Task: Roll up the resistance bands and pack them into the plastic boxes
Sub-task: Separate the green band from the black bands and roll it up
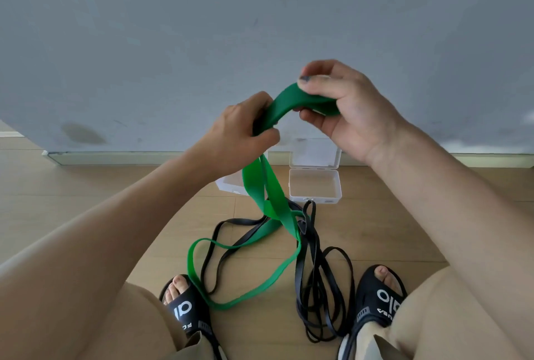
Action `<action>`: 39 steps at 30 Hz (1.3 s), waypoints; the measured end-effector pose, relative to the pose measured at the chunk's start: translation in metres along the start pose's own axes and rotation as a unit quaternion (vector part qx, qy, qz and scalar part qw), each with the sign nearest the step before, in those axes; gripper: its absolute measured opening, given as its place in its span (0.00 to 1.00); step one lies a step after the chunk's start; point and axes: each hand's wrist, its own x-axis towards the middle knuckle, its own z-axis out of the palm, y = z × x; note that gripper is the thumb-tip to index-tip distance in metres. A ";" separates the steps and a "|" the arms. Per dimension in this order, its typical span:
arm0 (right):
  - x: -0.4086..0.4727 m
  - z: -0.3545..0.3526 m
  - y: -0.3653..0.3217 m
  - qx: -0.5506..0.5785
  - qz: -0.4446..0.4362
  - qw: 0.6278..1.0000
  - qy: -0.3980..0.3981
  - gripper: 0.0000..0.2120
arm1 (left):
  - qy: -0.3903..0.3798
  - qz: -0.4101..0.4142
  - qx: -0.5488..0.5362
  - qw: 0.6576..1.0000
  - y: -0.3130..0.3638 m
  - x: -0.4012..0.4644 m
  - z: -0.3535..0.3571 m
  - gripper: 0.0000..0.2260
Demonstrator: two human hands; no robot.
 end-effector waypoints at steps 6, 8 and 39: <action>-0.006 -0.015 -0.015 0.057 -0.049 0.996 0.038 0.11 | -0.089 -0.034 0.064 0.993 -0.017 0.000 0.015 0.05; -0.011 -0.020 -0.019 0.055 -0.060 0.995 0.052 0.11 | -0.108 -0.037 0.052 0.992 -0.019 -0.001 0.016 0.05; -0.016 0.010 -0.003 -0.081 -0.126 0.987 -0.051 0.06 | -0.026 0.051 0.021 0.998 0.000 -0.015 -0.004 0.07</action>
